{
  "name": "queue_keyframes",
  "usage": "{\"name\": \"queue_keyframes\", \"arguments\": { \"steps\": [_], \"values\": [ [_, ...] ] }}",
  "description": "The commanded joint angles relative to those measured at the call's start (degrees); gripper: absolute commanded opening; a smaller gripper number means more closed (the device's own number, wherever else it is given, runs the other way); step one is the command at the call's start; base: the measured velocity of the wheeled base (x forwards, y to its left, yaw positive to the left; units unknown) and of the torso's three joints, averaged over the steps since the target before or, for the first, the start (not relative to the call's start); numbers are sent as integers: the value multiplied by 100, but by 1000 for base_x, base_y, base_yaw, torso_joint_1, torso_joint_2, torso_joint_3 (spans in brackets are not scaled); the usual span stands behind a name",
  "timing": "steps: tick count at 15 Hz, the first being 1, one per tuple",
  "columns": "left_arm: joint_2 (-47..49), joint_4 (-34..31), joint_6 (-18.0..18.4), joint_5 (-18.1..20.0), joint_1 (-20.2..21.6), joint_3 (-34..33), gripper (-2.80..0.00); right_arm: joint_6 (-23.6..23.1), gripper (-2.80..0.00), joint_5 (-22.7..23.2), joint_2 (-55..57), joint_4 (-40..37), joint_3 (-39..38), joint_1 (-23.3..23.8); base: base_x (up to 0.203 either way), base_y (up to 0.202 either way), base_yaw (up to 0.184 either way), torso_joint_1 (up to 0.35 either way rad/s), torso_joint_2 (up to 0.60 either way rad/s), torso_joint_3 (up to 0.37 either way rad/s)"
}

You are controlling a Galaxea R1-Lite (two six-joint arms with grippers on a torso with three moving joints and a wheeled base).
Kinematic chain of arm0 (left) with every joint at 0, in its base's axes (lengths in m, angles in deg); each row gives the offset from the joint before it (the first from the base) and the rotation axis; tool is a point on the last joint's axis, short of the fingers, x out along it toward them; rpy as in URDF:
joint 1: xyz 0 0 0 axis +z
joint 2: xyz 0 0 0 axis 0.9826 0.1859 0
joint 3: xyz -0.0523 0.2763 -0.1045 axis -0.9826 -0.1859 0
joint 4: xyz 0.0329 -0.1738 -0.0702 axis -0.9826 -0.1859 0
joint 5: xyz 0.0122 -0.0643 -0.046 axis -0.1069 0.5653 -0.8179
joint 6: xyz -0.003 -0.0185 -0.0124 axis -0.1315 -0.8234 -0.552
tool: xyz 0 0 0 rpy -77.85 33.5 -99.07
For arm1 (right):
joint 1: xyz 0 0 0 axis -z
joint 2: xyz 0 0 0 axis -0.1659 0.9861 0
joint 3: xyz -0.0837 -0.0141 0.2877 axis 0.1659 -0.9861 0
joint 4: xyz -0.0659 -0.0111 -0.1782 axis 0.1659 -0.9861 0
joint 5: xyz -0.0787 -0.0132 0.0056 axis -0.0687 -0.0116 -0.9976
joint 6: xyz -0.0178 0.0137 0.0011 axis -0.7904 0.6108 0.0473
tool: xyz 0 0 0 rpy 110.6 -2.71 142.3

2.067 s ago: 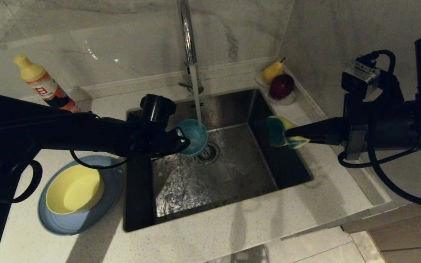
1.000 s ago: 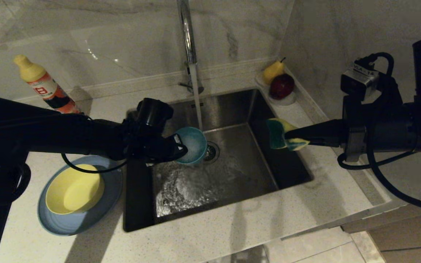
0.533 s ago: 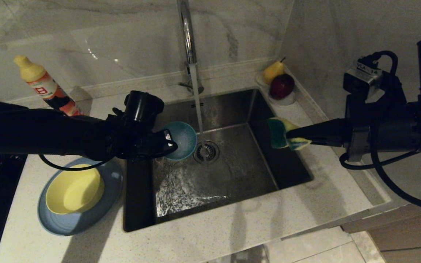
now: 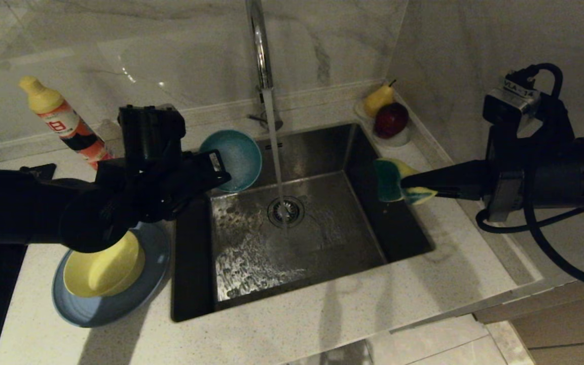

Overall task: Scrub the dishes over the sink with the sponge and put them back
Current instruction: Rinse the bowl

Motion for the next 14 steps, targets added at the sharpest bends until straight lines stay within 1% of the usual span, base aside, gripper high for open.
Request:
{"name": "queue_keyframes", "arguments": {
  "steps": [1, 4, 6, 8, 9, 11, 12, 14],
  "values": [
    [-245, 1052, 369, -15, 18, -534, -280, 20, -280, 22, -1, -3, 11, 4, 0, 0, 0, 0, 0, 0],
    [-238, 2388, 862, -8, 64, -919, -280, 12, -280, 31, 83, -3, -24, -4, 0, 0, 0, 0, 0, 0],
    [-202, 3086, 1103, 31, 67, -1052, -280, 3, -280, 31, 91, -3, 2, -4, 0, 0, 0, 0, 0, 0],
    [-138, 3431, 1131, 291, 67, -1219, -280, 3, -280, 40, 90, -3, -7, -4, 0, 0, 0, 0, 0, 0],
    [-91, 3619, 1138, 359, 67, -1239, -280, 3, -280, 40, 118, -3, -15, -4, 0, 0, 0, 0, 0, 0],
    [-73, 4144, 1147, 399, 67, -1255, -280, 3, -280, 40, 149, -3, -24, -4, 0, 0, 0, 0, 0, 0],
    [-91, 4291, 1162, 404, 67, -1301, -280, 3, -280, 40, 165, -3, -24, -4, 0, 0, 0, 0, 0, 0],
    [-114, 4720, 1170, 416, 67, -1528, -280, 11, -280, 108, 206, -12, -41, -4, 0, 0, 0, 0, 0, 0]
  ]
}}
